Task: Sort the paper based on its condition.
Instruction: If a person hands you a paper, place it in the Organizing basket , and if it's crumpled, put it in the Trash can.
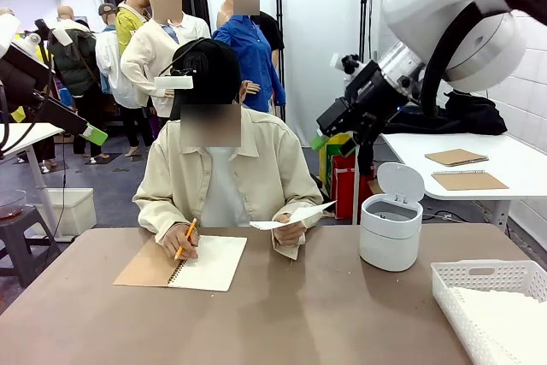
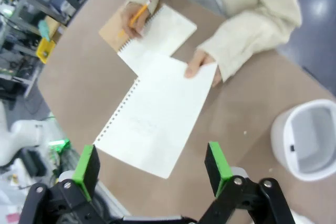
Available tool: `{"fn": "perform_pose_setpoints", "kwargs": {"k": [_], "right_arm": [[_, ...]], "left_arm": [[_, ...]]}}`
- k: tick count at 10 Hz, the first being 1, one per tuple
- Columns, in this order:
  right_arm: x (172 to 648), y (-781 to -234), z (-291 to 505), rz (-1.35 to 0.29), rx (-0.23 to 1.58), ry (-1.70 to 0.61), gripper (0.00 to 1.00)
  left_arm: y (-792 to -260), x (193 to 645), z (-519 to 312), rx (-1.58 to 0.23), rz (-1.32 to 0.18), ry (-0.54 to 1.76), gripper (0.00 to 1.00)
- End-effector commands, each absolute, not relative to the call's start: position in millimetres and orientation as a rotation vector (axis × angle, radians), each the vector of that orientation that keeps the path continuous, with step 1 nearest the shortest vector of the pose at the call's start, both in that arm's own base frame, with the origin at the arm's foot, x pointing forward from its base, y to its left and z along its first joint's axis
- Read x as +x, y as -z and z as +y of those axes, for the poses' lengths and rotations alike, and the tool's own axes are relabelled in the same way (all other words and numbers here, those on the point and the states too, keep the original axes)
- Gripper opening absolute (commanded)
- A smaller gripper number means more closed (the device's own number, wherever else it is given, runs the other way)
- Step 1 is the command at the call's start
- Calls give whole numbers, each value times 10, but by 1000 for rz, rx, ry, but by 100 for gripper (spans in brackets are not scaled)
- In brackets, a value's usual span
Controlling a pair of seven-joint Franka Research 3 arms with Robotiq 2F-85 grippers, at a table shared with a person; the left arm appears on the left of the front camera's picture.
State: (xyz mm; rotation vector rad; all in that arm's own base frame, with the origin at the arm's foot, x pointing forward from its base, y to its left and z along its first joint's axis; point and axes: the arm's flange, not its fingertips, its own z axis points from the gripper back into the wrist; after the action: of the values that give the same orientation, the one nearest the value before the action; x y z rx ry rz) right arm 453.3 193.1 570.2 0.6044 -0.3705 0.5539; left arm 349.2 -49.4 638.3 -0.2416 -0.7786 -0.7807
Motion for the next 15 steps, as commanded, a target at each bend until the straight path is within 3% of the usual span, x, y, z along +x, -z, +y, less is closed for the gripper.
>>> {"fn": "perform_pose_setpoints", "kwargs": {"k": [1, 5, 10, 13, 15], "right_arm": [[4580, -5613, 1985, -259, 605, -432, 100], [4815, -4908, 1966, 110, 582, -124, 100], [4914, -4386, 2099, 146, 696, -4, 100], [4801, -4409, 2025, 166, 625, -29, 100], [5041, -4285, 2059, 205, 734, 109, 100]], "left_arm": [[-6380, 3490, -494, -243, -778, 779, 100], [-6380, 3490, -494, -243, -778, 779, 100], [-6380, 3490, -494, -243, -778, 779, 100], [-6380, 3490, -494, -243, -778, 779, 100], [-6380, 3490, -494, -243, -778, 779, 100]]}}
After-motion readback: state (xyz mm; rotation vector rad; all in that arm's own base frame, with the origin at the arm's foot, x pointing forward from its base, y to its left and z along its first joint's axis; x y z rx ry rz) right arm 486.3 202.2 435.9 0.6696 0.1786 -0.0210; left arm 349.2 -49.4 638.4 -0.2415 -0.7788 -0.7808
